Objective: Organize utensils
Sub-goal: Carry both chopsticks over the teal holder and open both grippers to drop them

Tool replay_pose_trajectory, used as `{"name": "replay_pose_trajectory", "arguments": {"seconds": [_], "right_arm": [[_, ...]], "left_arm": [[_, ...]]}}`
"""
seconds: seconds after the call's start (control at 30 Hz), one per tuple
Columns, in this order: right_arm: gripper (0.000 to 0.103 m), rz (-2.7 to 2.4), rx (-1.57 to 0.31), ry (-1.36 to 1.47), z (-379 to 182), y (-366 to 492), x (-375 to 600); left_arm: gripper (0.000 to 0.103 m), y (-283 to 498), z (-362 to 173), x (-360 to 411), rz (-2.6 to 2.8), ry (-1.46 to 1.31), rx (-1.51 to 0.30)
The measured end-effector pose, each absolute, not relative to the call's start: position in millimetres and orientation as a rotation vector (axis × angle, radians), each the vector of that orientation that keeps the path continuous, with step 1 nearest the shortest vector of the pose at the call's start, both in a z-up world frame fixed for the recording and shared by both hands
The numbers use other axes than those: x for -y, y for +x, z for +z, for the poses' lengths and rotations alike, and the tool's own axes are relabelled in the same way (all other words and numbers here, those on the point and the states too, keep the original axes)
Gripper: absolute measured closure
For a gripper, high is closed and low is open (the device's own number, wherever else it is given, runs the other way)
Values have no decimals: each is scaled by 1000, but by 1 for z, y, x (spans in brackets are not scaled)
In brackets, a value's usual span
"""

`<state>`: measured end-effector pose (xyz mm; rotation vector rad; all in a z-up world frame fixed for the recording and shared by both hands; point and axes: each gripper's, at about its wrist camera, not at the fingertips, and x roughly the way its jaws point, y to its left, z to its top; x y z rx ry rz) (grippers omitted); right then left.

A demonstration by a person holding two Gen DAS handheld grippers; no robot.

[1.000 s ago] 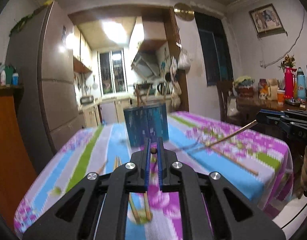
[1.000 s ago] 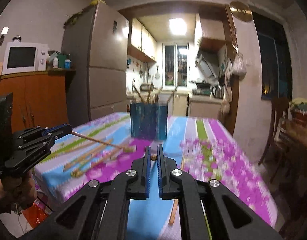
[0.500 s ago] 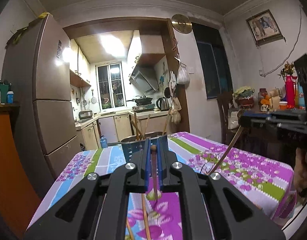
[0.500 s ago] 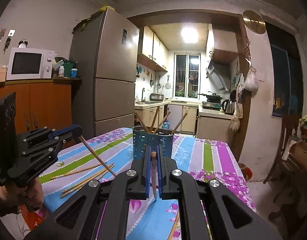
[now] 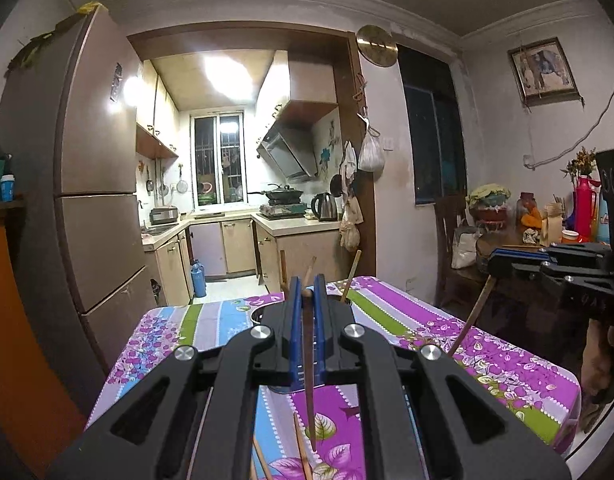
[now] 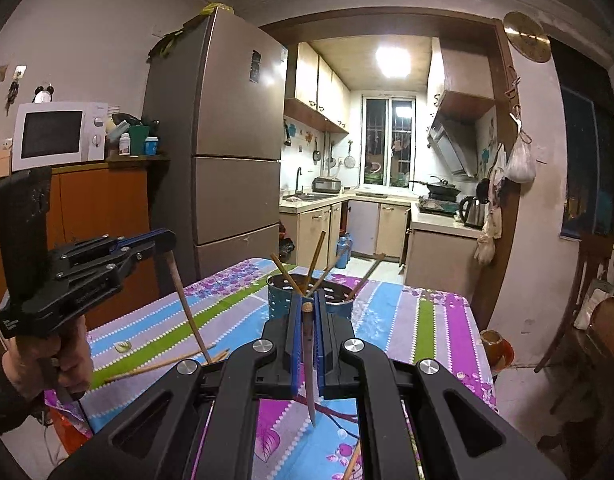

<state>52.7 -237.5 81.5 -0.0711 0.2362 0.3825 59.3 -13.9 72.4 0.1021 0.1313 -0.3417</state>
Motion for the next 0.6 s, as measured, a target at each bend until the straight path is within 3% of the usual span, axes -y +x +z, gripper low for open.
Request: {"name": "replay_pose_trajectory", "arguments": {"seconds": [0.6], "right_arm": [[96,422,-206,-47,204,110,243]], "left_arm": [[98,96,172,17,-347,86,-66]]}}
